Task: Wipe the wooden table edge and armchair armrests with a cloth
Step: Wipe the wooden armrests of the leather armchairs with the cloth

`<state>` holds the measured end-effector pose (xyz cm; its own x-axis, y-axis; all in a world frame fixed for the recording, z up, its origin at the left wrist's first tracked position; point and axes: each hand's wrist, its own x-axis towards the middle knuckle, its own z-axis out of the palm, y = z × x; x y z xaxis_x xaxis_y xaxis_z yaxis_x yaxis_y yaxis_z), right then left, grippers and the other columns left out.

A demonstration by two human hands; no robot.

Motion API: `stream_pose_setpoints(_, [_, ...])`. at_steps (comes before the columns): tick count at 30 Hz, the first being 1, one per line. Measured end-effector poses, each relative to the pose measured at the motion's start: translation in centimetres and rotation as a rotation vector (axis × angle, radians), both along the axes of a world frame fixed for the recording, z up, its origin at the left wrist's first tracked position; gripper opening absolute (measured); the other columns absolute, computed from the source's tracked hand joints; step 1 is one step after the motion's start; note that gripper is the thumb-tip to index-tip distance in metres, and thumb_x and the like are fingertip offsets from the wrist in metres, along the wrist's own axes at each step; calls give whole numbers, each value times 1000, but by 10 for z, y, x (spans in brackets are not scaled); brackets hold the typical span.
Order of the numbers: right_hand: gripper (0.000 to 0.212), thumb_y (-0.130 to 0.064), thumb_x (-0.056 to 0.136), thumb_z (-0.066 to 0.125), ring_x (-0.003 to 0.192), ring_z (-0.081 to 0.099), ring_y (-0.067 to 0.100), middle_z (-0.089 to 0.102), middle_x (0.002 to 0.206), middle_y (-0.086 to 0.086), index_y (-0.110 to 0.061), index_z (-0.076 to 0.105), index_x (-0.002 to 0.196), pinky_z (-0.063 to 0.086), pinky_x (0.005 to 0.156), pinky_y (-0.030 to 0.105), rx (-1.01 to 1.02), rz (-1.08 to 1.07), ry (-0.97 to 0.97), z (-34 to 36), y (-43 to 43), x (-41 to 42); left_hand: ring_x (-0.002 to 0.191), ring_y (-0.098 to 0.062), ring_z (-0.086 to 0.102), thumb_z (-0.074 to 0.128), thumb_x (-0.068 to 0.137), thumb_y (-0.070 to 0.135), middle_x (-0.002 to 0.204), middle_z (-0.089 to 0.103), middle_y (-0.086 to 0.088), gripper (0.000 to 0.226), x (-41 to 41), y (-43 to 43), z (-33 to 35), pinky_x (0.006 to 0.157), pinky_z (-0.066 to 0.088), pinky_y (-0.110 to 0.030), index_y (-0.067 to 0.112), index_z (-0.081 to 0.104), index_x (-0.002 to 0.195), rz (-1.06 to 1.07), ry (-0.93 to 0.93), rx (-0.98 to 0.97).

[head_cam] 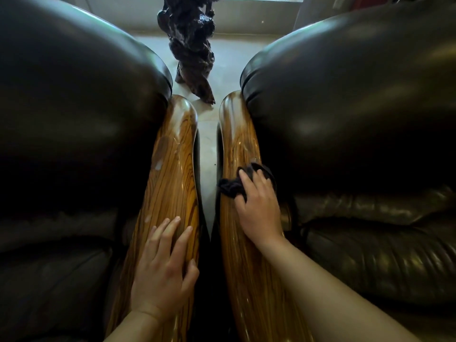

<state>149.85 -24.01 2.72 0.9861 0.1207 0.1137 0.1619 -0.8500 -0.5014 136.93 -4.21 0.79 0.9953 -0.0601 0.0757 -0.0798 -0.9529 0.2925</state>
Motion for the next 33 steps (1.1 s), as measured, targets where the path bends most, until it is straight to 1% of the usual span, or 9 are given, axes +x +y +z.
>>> stream_pose_setpoints(3, [57,-36,96,44,152,13,13,27,162,-4,-32,33,152,13,122,35,-8,168,-39,-9,-22,-47,147,-26,23,47,83,41,153,34,-8,65,0,0,1,122,8,-40,18,45,143,-6,11,3])
stream_pose_setpoints(5, [57,-40,96,43,152,17,14,28,161,-3,-32,33,152,18,121,37,-16,168,-49,-14,-33,-55,148,-25,22,46,84,43,154,33,-7,65,1,0,1,120,11,-43,20,44,144,-4,23,7])
stream_pose_setpoints(10, [55,-39,101,43,151,19,17,33,161,3,-27,32,154,28,120,42,28,-52,20,-9,-21,-15,146,-24,25,46,83,40,153,36,-7,63,1,1,-1,121,12,-43,18,48,142,-17,-20,-32])
stream_pose_setpoints(14, [56,-33,100,46,139,41,24,43,152,5,-21,34,153,41,107,40,165,-224,63,-5,-15,9,145,-26,28,47,83,39,152,38,-8,62,1,1,-2,119,17,-46,17,49,141,-20,-40,-42])
stream_pose_setpoints(19, [55,-33,102,44,137,43,25,42,152,5,-21,32,154,35,107,36,315,-323,188,8,-11,69,144,-27,31,49,81,39,152,38,-7,64,2,4,-7,118,21,-49,18,48,142,-35,-59,-38])
stream_pose_setpoints(22, [54,-35,103,42,144,33,25,35,159,3,-23,31,154,30,113,39,285,-223,174,13,-2,96,144,-27,30,50,81,39,152,38,-7,65,3,4,-9,116,24,-52,18,47,143,-42,-68,-33])
stream_pose_setpoints(25, [53,-37,104,41,152,17,19,28,163,1,-25,31,155,16,123,39,36,-30,45,9,6,87,145,-26,28,50,81,39,153,37,-7,65,3,5,-10,118,22,-50,19,46,143,-39,-69,-26])
stream_pose_setpoints(27, [53,-36,101,45,151,21,19,34,160,3,-25,35,153,10,124,36,-15,71,-40,6,8,66,144,-27,30,51,80,38,152,38,-7,65,3,5,-9,117,23,-51,18,48,142,-38,-87,-46])
stream_pose_setpoints(33, [51,-29,94,59,142,37,18,49,149,2,-25,50,144,30,118,44,14,220,-88,5,-9,53,140,-31,36,53,76,35,149,43,-11,64,4,4,-10,118,22,-49,15,55,137,-38,-118,-48])
